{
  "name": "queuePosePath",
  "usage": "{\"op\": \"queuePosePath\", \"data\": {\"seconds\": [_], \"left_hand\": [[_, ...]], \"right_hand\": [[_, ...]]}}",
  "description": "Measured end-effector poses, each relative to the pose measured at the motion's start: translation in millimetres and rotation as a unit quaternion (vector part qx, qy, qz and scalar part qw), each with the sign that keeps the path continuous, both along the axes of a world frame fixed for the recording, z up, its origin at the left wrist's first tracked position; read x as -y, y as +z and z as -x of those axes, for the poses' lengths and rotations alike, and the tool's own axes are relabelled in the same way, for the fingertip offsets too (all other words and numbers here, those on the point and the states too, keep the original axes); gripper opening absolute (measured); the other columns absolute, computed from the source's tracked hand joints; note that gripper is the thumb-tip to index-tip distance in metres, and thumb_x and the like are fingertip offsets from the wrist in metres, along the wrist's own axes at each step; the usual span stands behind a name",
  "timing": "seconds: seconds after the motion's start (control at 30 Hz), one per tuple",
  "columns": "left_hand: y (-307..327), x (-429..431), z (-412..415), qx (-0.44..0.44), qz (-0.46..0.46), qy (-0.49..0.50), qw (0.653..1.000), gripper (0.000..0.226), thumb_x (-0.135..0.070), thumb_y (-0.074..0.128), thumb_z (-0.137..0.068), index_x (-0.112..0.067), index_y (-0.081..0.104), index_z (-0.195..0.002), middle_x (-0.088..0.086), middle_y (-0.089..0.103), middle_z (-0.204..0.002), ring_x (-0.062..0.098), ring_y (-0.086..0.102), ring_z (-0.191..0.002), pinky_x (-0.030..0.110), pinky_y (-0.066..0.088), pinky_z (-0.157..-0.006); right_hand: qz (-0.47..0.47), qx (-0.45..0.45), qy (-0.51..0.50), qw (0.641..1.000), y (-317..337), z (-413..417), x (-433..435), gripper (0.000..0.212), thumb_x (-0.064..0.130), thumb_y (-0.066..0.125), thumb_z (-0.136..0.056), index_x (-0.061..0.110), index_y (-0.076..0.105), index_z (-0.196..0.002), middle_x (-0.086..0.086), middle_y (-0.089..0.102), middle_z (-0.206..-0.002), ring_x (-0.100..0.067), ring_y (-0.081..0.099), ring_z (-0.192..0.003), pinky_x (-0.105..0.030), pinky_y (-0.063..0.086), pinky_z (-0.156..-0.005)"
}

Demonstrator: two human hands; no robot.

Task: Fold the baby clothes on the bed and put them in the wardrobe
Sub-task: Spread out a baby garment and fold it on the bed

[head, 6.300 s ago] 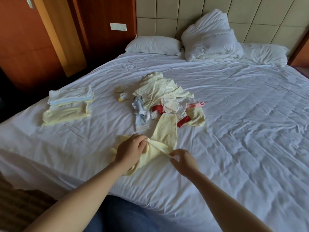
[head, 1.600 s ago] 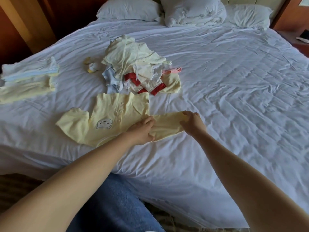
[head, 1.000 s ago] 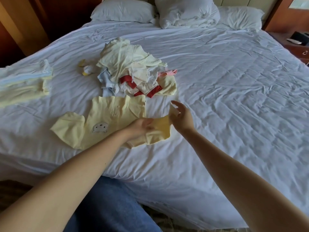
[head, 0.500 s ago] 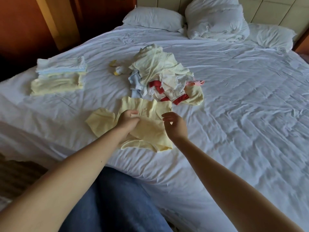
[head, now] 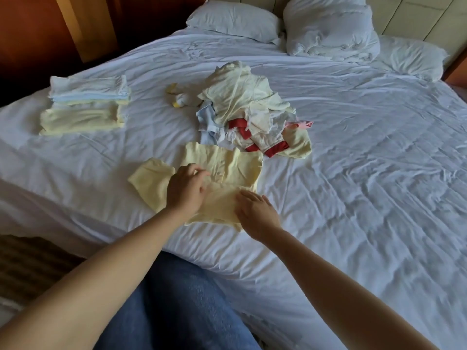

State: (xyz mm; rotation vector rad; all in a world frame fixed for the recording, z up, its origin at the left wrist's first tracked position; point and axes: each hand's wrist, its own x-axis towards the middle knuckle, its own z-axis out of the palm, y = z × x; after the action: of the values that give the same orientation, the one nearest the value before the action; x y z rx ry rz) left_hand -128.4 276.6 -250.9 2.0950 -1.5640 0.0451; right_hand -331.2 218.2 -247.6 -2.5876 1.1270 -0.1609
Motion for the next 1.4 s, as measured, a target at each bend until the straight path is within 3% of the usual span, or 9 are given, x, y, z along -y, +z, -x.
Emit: {"op": "queuePosePath", "data": {"seconds": [0.13,0.23,0.33,0.53,0.7,0.93,1.1,1.2,1.4], "left_hand": [[-10.9,-8.5,9.4,0.023,-0.032,-0.137,0.99,0.043,-0.01,0.062,-0.089,-0.013,0.06,-0.132,0.001,0.048,-0.146,0.023,0.046,-0.133,0.036,0.044,-0.104],[-26.9,-11.2,13.0,0.028,-0.143,-0.126,0.981,0.058,-0.043,0.021,-0.102,-0.017,0.025,-0.154,-0.002,0.012,-0.163,0.018,0.011,-0.15,0.032,0.011,-0.121],[-43.7,-15.1,12.7,0.08,-0.193,-0.097,0.973,0.078,-0.053,-0.015,-0.084,-0.019,-0.005,-0.154,0.001,-0.008,-0.163,0.014,-0.009,-0.15,0.029,-0.016,-0.117],[-47.1,-13.7,10.5,0.079,-0.239,-0.099,0.963,0.07,-0.055,-0.018,-0.084,-0.022,-0.02,-0.146,0.002,-0.02,-0.16,0.014,-0.02,-0.148,0.033,-0.017,-0.119],[-29.9,-15.1,7.9,0.027,-0.276,-0.125,0.952,0.059,-0.045,0.012,-0.105,-0.021,-0.009,-0.155,-0.004,-0.019,-0.161,0.009,-0.019,-0.147,0.031,-0.011,-0.121],[-36.8,-70.3,0.6,0.077,-0.191,-0.144,0.968,0.084,-0.058,-0.005,-0.084,-0.018,0.01,-0.156,-0.004,-0.002,-0.161,0.011,0.0,-0.15,0.022,-0.012,-0.115],[-28.0,-94.7,-25.7,0.082,-0.009,-0.141,0.987,0.04,-0.034,0.04,-0.094,-0.024,0.067,-0.122,-0.004,0.063,-0.129,0.017,0.056,-0.122,0.034,0.043,-0.105],[-30.0,-106.0,-42.9,0.097,0.018,-0.086,0.991,0.04,-0.031,0.043,-0.093,-0.022,0.064,-0.127,-0.004,0.058,-0.133,0.02,0.05,-0.124,0.035,0.044,-0.102],[-49.5,-126.8,-67.1,0.114,-0.058,-0.027,0.991,0.052,-0.04,0.039,-0.097,-0.018,0.047,-0.144,0.001,0.039,-0.153,0.022,0.027,-0.146,0.038,0.021,-0.118]], "right_hand": [[0.044,0.026,-0.007,0.999,-0.6,-10.6,4.5,0.046,0.024,0.04,-0.1,0.022,0.041,-0.146,0.004,0.035,-0.155,-0.014,0.025,-0.145,-0.034,0.013,-0.121],[0.006,-0.019,0.013,1.0,-12.6,-11.8,8.4,0.051,0.03,0.031,-0.103,0.022,0.025,-0.153,0.003,0.016,-0.162,-0.011,0.004,-0.15,-0.034,-0.001,-0.122],[0.001,-0.053,0.027,0.998,-25.3,-3.0,10.0,0.057,0.045,0.021,-0.104,0.027,0.006,-0.156,0.004,-0.002,-0.163,-0.01,-0.01,-0.149,-0.035,-0.009,-0.121],[-0.006,-0.098,0.043,0.994,-30.3,-4.0,13.5,0.064,0.061,0.018,-0.098,0.037,-0.004,-0.154,0.003,-0.014,-0.162,-0.012,-0.02,-0.147,-0.039,-0.011,-0.12],[-0.035,-0.122,0.043,0.991,-23.7,-7.0,16.8,0.064,0.058,0.02,-0.099,0.037,-0.005,-0.154,0.002,-0.015,-0.162,-0.013,-0.02,-0.147,-0.039,-0.011,-0.12],[0.034,-0.029,0.031,0.999,-18.7,4.0,-4.3,0.054,0.053,0.028,-0.095,0.037,0.038,-0.146,0.001,0.028,-0.158,-0.019,0.019,-0.147,-0.037,0.013,-0.12],[0.063,0.004,0.066,0.996,15.1,-32.4,3.4,0.024,0.031,0.06,-0.086,0.028,0.069,-0.108,0.007,0.062,-0.119,-0.017,0.056,-0.114,-0.036,0.044,-0.099],[0.039,0.024,0.127,0.991,36.3,-74.8,-3.7,0.03,0.027,0.058,-0.09,0.028,0.064,-0.119,0.009,0.059,-0.125,-0.012,0.052,-0.118,-0.03,0.048,-0.088],[0.037,-0.017,0.229,0.973,64.2,-173.4,-25.4,0.046,0.021,0.049,-0.097,0.033,0.046,-0.141,0.008,0.047,-0.145,-0.012,0.04,-0.134,-0.033,0.039,-0.105]]}}
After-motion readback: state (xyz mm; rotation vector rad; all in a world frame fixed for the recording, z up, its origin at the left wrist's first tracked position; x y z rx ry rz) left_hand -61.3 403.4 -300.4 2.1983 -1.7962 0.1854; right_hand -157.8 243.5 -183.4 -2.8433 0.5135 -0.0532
